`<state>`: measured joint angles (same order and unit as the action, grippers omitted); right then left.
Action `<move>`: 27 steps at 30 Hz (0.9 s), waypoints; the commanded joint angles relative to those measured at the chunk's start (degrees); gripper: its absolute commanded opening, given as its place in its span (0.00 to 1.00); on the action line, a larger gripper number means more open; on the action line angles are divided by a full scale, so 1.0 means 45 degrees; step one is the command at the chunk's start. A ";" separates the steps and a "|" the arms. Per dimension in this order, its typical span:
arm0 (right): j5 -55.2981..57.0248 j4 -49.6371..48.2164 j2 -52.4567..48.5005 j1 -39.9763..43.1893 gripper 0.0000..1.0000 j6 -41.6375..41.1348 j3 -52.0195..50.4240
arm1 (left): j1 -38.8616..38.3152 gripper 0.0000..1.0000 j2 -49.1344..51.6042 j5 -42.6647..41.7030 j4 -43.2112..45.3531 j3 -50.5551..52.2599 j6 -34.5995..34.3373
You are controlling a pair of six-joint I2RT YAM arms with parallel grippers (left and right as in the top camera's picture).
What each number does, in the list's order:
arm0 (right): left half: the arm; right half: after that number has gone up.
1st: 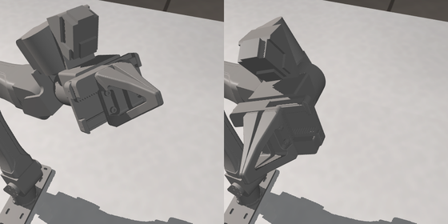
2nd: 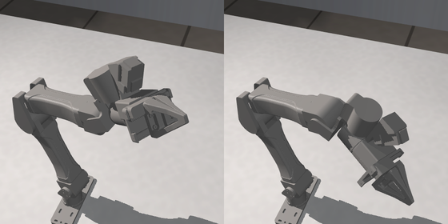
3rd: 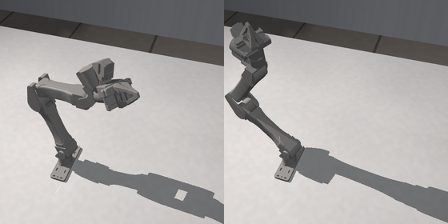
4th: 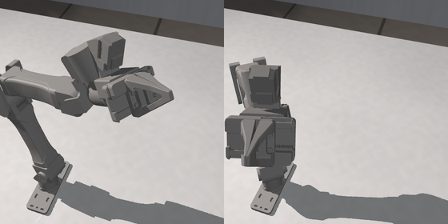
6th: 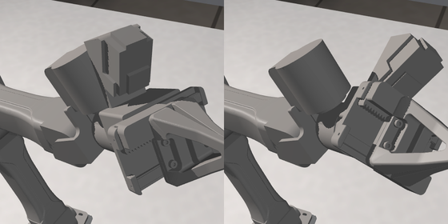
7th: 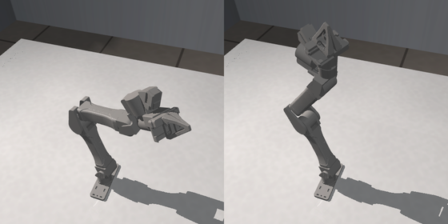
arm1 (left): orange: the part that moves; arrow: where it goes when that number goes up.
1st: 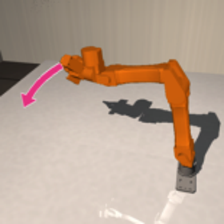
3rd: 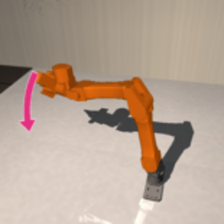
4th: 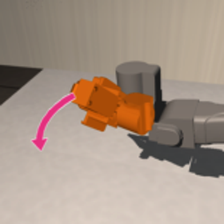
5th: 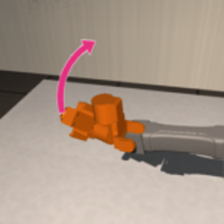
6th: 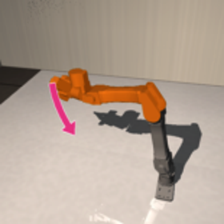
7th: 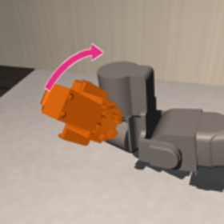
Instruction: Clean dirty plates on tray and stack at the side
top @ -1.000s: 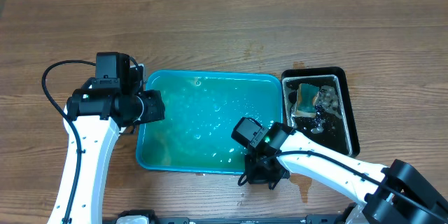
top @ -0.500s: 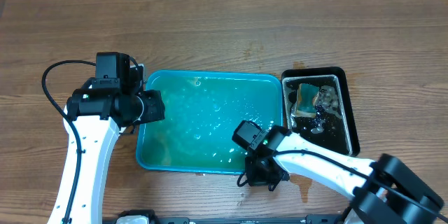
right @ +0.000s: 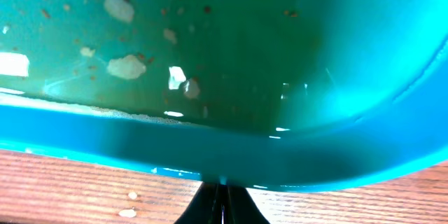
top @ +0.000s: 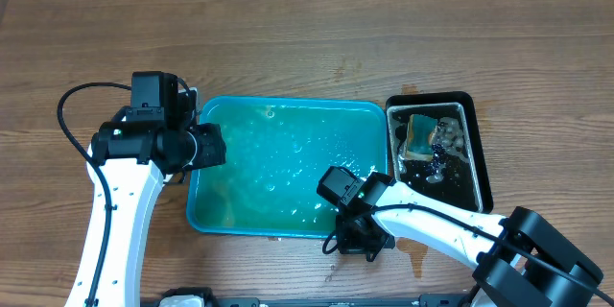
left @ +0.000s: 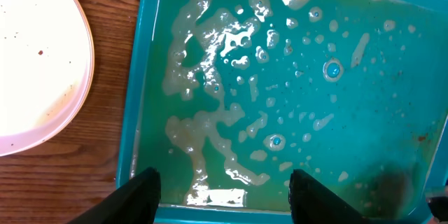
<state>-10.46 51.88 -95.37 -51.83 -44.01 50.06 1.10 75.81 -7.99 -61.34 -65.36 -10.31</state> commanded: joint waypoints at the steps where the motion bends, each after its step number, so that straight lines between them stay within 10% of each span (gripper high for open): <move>1: 0.0753 -0.0131 -0.0024 0.0121 0.04 -0.0306 -0.0015 | -0.0039 0.60 0.0010 -0.0097 -0.0034 -0.0160 0.0199; 27: -0.1855 -0.1627 -0.0024 -0.0408 0.04 0.1452 0.0729 | -0.0039 0.61 0.0010 -0.0097 0.0068 -0.0160 0.0199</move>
<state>-14.52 46.02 -95.37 -51.88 -39.24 51.83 1.10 75.81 -7.97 -61.25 -65.36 -10.31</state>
